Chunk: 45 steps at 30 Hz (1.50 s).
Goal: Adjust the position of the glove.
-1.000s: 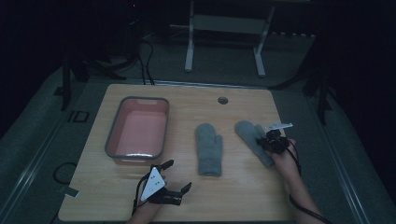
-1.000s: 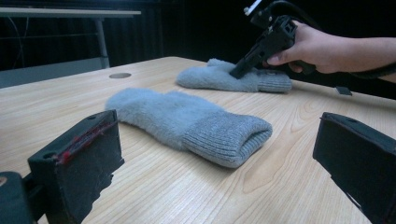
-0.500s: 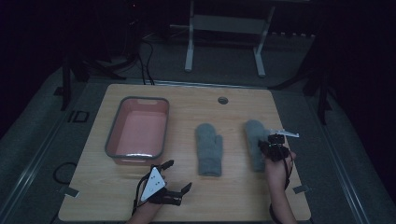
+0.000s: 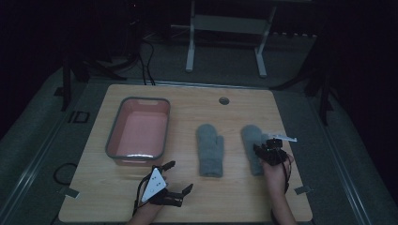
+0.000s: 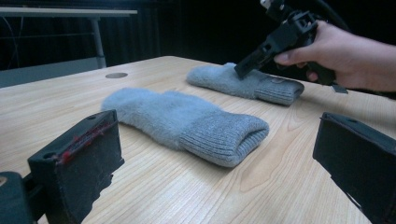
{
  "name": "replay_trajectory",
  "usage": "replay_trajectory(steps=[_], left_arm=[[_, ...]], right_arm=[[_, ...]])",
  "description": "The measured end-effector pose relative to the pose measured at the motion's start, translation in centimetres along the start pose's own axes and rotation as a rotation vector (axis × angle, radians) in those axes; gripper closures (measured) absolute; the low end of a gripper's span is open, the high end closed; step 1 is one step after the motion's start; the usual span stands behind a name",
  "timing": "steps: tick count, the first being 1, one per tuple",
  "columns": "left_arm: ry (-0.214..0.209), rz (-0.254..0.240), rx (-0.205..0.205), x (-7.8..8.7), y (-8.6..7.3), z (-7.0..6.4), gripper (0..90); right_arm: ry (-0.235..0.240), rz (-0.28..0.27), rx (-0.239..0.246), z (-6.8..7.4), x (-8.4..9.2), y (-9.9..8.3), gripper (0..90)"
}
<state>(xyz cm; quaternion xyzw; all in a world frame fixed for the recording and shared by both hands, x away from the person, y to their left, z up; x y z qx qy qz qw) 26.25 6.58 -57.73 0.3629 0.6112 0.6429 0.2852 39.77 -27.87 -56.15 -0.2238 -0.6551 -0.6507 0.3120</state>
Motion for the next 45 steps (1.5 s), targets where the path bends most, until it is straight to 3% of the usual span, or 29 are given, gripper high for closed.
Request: replay_trajectory(steps=[2, 5, 8, 11, 14, 16, 20, 26, 32, 35, 39, 43, 44, 45], left_arm=[[0.000, 0.000, -0.001, 0.0, 0.0, 0.0, 1.4], [0.003, 0.000, 0.000, 0.0, 0.0, 0.0, 1.4], [0.005, 0.002, 0.005, 0.0, 0.0, 0.0, 1.4], [0.005, 0.001, 0.004, 0.0, 0.0, 0.0, 1.4], [0.003, 0.003, 0.002, 0.0, 0.0, 0.0, 1.4], [0.002, 0.003, 0.002, 0.0, 0.0, 0.0, 1.4], [0.004, 0.003, 0.002, 0.0, 0.0, 0.0, 1.4], [0.006, 0.003, 0.007, 0.0, 0.0, 0.1, 1.4], [0.004, 0.003, 0.005, 0.0, 0.0, 0.1, 1.4], [0.006, 0.002, 0.005, 0.0, 0.0, 0.1, 1.4], [0.011, 0.003, 0.005, 0.0, 0.0, 0.1, 1.4], [0.013, 0.002, 0.006, 0.0, 0.0, 0.1, 1.4], [0.008, 0.005, 0.003, 0.0, 0.0, 0.0, 1.4], [0.008, 0.005, 0.003, 0.0, 0.0, 0.0, 1.4]], right_arm=[[0.060, -0.018, 0.005, 0.0, 0.6, 0.3, 51.9], [0.049, -0.027, 0.059, -0.1, 0.9, 0.3, 50.3], [0.062, -0.002, 0.036, 0.0, 0.3, -0.2, 49.7], [0.032, 0.011, 0.060, 0.3, -0.6, -1.0, 50.7], [-0.026, 0.002, 0.135, 0.6, -1.3, -1.6, 58.2], [-0.043, -0.003, 0.142, 0.7, -1.4, -1.7, 67.6], [-0.040, 0.004, 0.078, 0.4, -1.3, -1.5, 80.6], [-0.071, -0.015, 0.020, 1.5, 0.3, 0.1, 82.5], [-0.076, -0.049, 0.003, 3.2, 1.7, 1.9, 82.6], [-0.066, -0.054, 0.002, 4.2, 1.8, 2.6, 82.6], [-0.027, -0.063, -0.043, 5.6, 2.0, 3.2, 82.6], [-0.004, -0.073, -0.041, 7.2, 2.3, 3.6, 82.6], [0.020, -0.070, -0.042, 8.5, 2.5, 3.8, 82.6], [0.020, -0.070, -0.042, 8.5, 2.5, 3.8, 82.6]])
Point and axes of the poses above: each handheld gripper's, and its own axes: x roughly backward along the jaws, y roughly out of its top, z roughly to its left, the point moved 5 cm from there along -x, roughly forward along the jaws, and after that the axes turned 6 degrees about -y, right-handed, at the moved point
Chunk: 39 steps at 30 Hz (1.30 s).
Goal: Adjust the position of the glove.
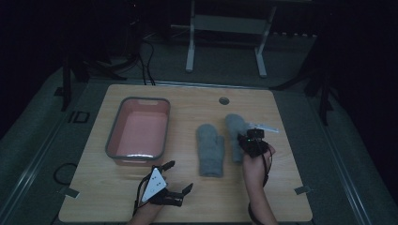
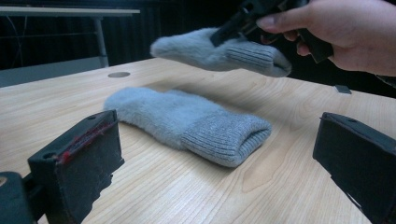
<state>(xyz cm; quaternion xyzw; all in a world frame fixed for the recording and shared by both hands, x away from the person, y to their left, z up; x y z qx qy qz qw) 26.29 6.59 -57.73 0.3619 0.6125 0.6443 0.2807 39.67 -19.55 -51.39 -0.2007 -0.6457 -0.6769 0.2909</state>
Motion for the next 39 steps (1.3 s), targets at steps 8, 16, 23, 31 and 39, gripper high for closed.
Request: replay_trajectory(steps=[8, 16, 23, 31, 39], left_arm=[[0.018, -0.008, 0.011, 0.1, 0.0, 0.2, 1.5], [0.042, -0.011, 0.027, 0.3, 0.0, 0.4, 1.4], [0.051, -0.016, 0.071, 0.5, 0.0, 0.9, 1.4], [0.046, -0.009, 0.045, 0.3, 0.0, 0.6, 1.4], [0.036, -0.010, 0.044, 0.3, 0.0, 0.6, 1.4]], right_arm=[[0.047, 0.026, 0.031, 5.5, -0.4, -0.3, 82.5], [0.044, 0.030, 0.015, 8.7, -0.6, -1.0, 82.5], [0.012, 0.047, 0.011, 9.8, -1.0, -2.1, 82.4], [0.017, 0.078, 0.014, 10.0, -2.1, -3.7, 81.9], [0.048, 0.097, 0.023, 10.3, -3.0, -4.8, 76.7]])
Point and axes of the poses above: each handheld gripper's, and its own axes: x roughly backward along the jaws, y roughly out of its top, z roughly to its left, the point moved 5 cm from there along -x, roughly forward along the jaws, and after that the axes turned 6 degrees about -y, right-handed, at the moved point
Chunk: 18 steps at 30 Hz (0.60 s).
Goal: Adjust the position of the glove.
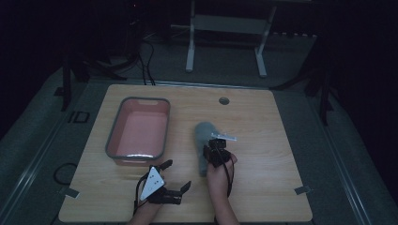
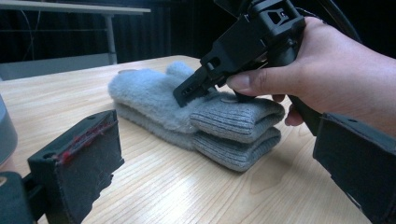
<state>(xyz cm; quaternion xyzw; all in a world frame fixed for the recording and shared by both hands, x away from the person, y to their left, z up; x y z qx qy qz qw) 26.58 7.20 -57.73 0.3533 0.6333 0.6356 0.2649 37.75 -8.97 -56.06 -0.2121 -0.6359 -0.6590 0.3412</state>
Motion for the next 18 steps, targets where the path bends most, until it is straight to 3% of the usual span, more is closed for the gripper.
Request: replay_trajectory(steps=[9, 12, 16, 18], left_arm=[[0.002, 0.007, -0.021, -0.1, 0.0, -0.2, 1.4], [-0.003, 0.007, -0.018, -0.1, 0.0, -0.2, 1.4], [0.003, 0.012, -0.027, -0.1, 0.0, -0.2, 1.4], [0.004, 0.012, -0.028, -0.1, 0.0, -0.2, 1.4]], right_arm=[[0.032, -0.002, 0.005, 0.2, 0.1, 0.1, 66.0], [0.050, -0.011, 0.039, 0.3, 1.2, 0.6, 66.4], [0.070, -0.025, 0.107, 0.2, 1.9, 1.6, 52.0], [0.083, -0.031, 0.130, 0.2, 2.0, 1.9, 49.6]])
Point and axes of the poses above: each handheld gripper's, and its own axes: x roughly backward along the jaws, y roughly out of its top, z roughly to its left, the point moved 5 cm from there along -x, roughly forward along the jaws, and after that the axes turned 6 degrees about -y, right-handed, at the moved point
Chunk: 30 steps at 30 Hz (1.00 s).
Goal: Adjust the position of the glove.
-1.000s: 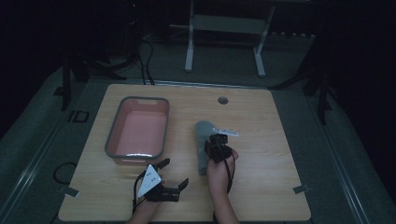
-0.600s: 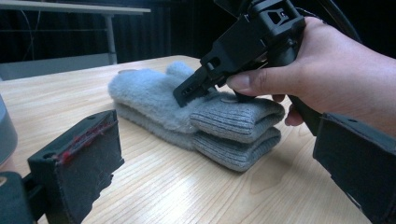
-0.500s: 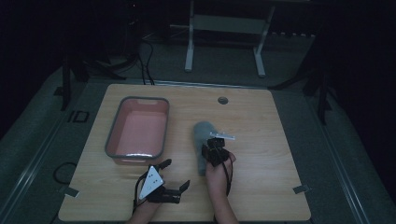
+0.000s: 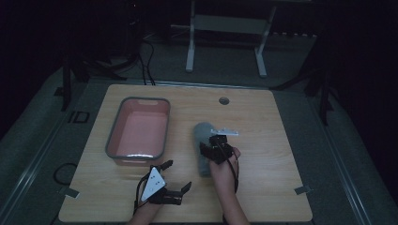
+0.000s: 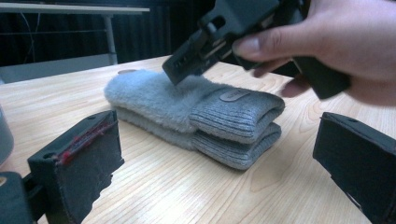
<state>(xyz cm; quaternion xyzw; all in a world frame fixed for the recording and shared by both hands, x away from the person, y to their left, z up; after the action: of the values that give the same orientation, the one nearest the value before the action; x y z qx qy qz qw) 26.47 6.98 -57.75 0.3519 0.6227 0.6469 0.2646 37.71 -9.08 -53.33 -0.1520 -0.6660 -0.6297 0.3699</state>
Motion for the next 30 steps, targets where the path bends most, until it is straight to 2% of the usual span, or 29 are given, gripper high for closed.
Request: replay_trajectory(steps=[1, 2, 3, 6, 7, 10, 11, 12, 13, 14, 15, 16, 18, 19, 21, 22, 24, 26, 29, 30], left_arm=[[0.005, -0.001, 0.005, 0.0, 0.0, 0.0, 1.4], [0.005, -0.001, 0.005, 0.0, 0.0, 0.0, 1.4], [0.008, 0.003, 0.010, 0.0, 0.0, 0.1, 1.4], [0.028, 0.012, 0.010, -0.2, 0.0, 0.4, 1.4], [0.032, 0.021, 0.017, -0.3, 0.0, 0.5, 1.4], [0.037, 0.049, 0.027, -0.6, 0.0, 0.6, 1.4], [0.041, 0.059, 0.028, -0.7, 0.0, 0.6, 1.5], [0.041, 0.059, 0.028, -0.7, 0.0, 0.6, 1.4], [0.048, 0.068, 0.033, -0.9, 0.0, 0.5, 1.4], [0.060, 0.115, 0.030, -1.3, 0.0, 0.4, 1.5], [0.061, 0.133, 0.027, -1.5, 0.1, 0.3, 2.1], [0.061, 0.133, 0.027, -1.5, 0.1, 0.3, 4.9], [0.062, 0.133, 0.017, -2.2, 0.8, 0.2, 4.8], [0.062, 0.133, 0.017, -2.2, 0.8, 0.2, 4.4], [0.043, 0.130, 0.036, -2.7, 1.6, 0.3, 3.5], [0.022, 0.132, 0.053, -3.2, 2.3, 0.4, 3.1], [0.000, 0.136, 0.058, -3.9, 3.1, 0.6, 3.0], [-0.024, 0.137, 0.067, -4.7, 3.7, 1.0, 3.0], [-0.027, 0.162, 0.072, -6.1, 4.3, 1.6, 2.7], [-0.027, 0.162, 0.072, -6.1, 4.3, 1.6, 2.7]], right_arm=[[0.017, -0.007, 0.040, -0.3, 0.2, 0.5, 47.5], [0.017, -0.007, 0.040, -0.3, 0.2, 0.5, 47.5], [0.056, -0.011, 0.108, -0.5, 0.3, 1.0, 43.0], [0.084, -0.003, 0.111, -1.1, 0.5, 1.3, 44.7], [0.117, 0.000, 0.126, -1.8, 0.6, 1.6, 44.5], [0.141, -0.004, 0.163, -3.0, 0.8, 1.7, 42.0], [0.137, -0.011, 0.193, -3.5, 0.9, 1.7, 40.1], [0.137, -0.011, 0.193, -3.5, 0.9, 1.7, 40.1], [0.159, -0.012, 0.211, -4.3, 1.1, 1.6, 38.8], [0.169, -0.001, 0.213, -4.5, 1.1, 1.5, 35.2], [0.170, 0.011, 0.229, -4.9, 1.1, 1.4, 32.5], [0.174, 0.020, 0.239, -5.3, 1.0, 1.3, 33.1], [0.206, 0.021, 0.238, -6.1, 1.0, 1.1, 31.6], [0.206, 0.021, 0.238, -6.1, 1.0, 1.1, 31.6], [0.255, 0.041, 0.256, -7.1, 0.6, 0.6, 18.1], [0.268, 0.043, 0.259, -7.3, 0.5, 0.5, 15.6], [0.300, 0.047, 0.253, -7.9, 0.3, 0.2, 14.2], [0.298, 0.014, 0.268, -8.3, 0.3, 0.2, 15.4], [0.283, -0.049, 0.290, -8.8, 0.1, 0.4, 16.5], [0.281, -0.071, 0.303, -9.0, 0.1, 0.4, 16.4]])
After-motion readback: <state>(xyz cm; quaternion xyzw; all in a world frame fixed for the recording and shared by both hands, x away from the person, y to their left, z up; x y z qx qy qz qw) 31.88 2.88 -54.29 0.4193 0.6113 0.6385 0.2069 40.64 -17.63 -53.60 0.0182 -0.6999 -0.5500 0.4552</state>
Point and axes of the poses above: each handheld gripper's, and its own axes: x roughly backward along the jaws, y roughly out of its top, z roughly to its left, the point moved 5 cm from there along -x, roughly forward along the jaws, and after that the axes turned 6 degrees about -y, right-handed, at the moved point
